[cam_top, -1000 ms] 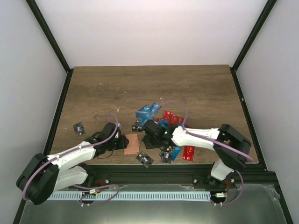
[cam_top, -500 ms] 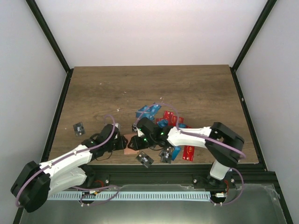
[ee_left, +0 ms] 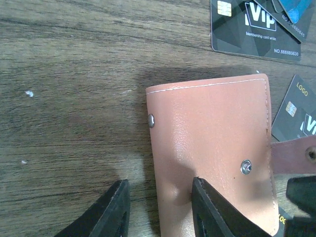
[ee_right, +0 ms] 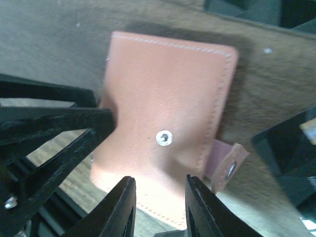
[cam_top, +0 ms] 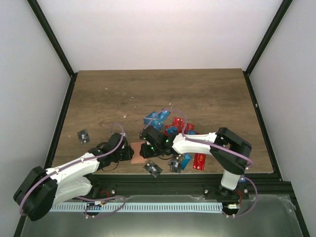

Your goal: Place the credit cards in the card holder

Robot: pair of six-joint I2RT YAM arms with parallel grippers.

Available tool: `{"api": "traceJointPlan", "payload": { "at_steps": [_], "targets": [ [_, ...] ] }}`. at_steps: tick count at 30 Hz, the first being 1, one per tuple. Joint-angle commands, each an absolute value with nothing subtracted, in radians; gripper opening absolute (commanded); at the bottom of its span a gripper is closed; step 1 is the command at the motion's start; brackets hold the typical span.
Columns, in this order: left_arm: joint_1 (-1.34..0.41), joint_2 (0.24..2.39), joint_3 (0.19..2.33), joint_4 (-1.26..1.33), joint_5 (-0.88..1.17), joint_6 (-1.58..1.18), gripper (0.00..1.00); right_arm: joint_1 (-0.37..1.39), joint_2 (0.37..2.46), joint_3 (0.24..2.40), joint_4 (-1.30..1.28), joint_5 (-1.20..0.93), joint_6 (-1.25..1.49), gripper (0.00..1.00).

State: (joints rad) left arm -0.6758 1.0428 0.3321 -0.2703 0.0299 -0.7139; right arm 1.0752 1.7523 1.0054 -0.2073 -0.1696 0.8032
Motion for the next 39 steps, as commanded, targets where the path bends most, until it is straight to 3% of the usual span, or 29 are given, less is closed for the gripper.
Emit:
{"api": "traceJointPlan", "payload": {
  "at_steps": [1,24,39],
  "targets": [
    [-0.681,1.05,0.323,-0.246,0.013,-0.709,0.36,1.051,1.722,1.008,-0.262,-0.087,0.808,0.3],
    [-0.681,1.054,0.301,-0.238,-0.002,-0.717,0.32,0.995,1.763,0.889,-0.005,-0.373,0.83,0.32],
    [-0.681,1.065,0.305,-0.238,-0.006,-0.717,0.31,0.989,1.777,0.901,-0.079,-0.322,0.842,0.34]
  ]
}}
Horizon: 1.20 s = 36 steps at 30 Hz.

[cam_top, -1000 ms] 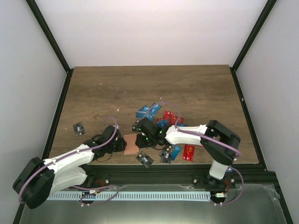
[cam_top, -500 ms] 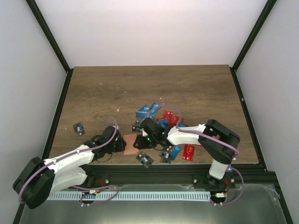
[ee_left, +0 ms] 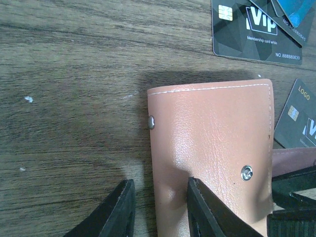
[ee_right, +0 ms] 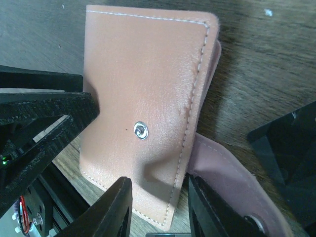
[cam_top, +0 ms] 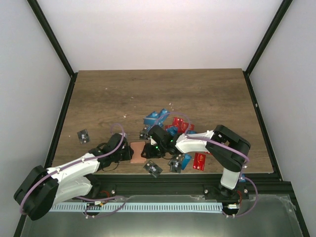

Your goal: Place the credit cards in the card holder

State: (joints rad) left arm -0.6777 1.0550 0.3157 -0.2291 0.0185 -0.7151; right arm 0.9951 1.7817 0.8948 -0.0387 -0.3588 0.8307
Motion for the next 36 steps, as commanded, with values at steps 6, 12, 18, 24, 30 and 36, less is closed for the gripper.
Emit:
{"api": "traceJointPlan", "payload": {
  "at_steps": [6,12,18,24,30,36],
  "targets": [
    [-0.681,1.07,0.307,-0.236,-0.012,-0.719,0.31,0.989,1.787,0.888,-0.06,-0.346,0.85,0.34],
    [-0.681,1.074,0.307,-0.233,-0.008,-0.718,0.31,0.989,1.808,0.889,0.026,-0.429,0.849,0.34],
    [-0.681,1.077,0.311,-0.226,0.004,-0.718,0.31,0.989,1.774,0.9,0.024,-0.411,0.854,0.33],
    [-0.681,1.077,0.318,-0.217,0.01,-0.724,0.31,0.991,1.743,0.923,0.0,-0.399,0.85,0.32],
    [-0.681,1.089,0.331,-0.201,0.023,-0.733,0.31,1.0,1.743,0.971,-0.014,-0.411,0.835,0.31],
    [-0.68,1.132,0.333,-0.119,0.072,-0.76,0.3,1.002,1.747,1.016,-0.034,-0.401,0.816,0.31]
  ]
}}
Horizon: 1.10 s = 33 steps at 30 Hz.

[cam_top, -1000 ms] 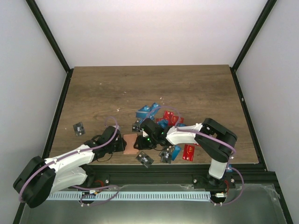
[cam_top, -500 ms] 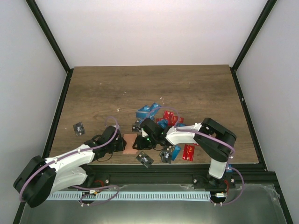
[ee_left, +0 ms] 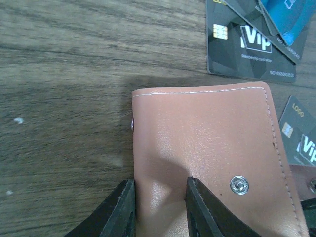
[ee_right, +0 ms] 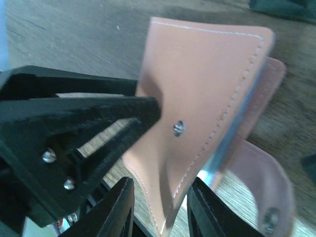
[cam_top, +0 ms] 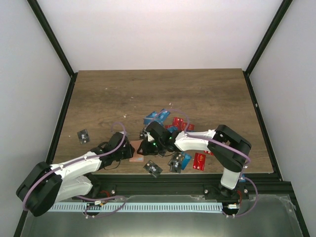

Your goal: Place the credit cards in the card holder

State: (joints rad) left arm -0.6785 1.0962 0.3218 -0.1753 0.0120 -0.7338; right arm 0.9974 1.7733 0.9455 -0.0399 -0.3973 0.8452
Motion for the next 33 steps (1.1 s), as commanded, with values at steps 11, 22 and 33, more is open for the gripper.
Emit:
{"api": "traceJointPlan", "payload": {
  "at_steps": [11,22,33],
  "targets": [
    [-0.681,1.219,0.38,0.008,0.148,-0.794,0.3,1.0,1.758,1.071,-0.069,-0.375,0.796,0.32],
    [-0.68,0.899,0.422,-0.416,-0.091,-0.793,0.59,1.006,1.805,1.113,-0.042,-0.423,0.807,0.33],
    [-0.68,0.728,0.43,-0.504,-0.077,-0.894,0.61,1.037,1.959,1.237,-0.043,-0.461,0.804,0.33]
  ]
}}
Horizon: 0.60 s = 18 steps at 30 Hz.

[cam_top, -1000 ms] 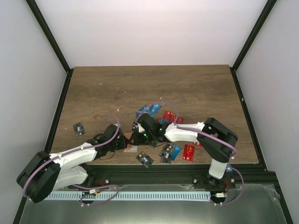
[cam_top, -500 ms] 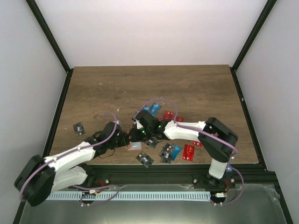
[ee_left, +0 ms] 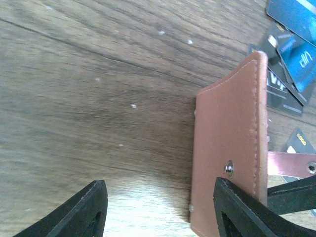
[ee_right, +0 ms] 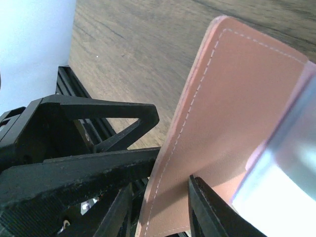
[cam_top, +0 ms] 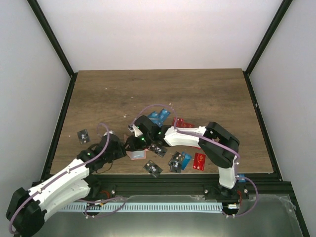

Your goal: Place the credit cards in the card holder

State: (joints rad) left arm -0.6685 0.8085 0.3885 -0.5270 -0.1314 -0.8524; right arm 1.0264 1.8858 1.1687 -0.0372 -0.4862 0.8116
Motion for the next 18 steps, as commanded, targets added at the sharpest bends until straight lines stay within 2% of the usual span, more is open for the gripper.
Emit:
{"api": "traceJointPlan", "payload": {
  "at_steps": [1,7,18],
  "targets": [
    [-0.68,0.71,0.441,-0.517,-0.077,-0.902,0.62,1.037,1.971,1.252,-0.046,-0.458,0.803,0.33],
    [-0.679,0.618,0.489,-0.6,-0.145,-0.923,0.66,1.036,2.041,1.313,-0.047,-0.48,0.808,0.35],
    [-0.679,0.569,0.5,-0.608,-0.184,-0.972,0.66,1.044,2.193,1.408,-0.008,-0.548,0.846,0.36]
  ]
}}
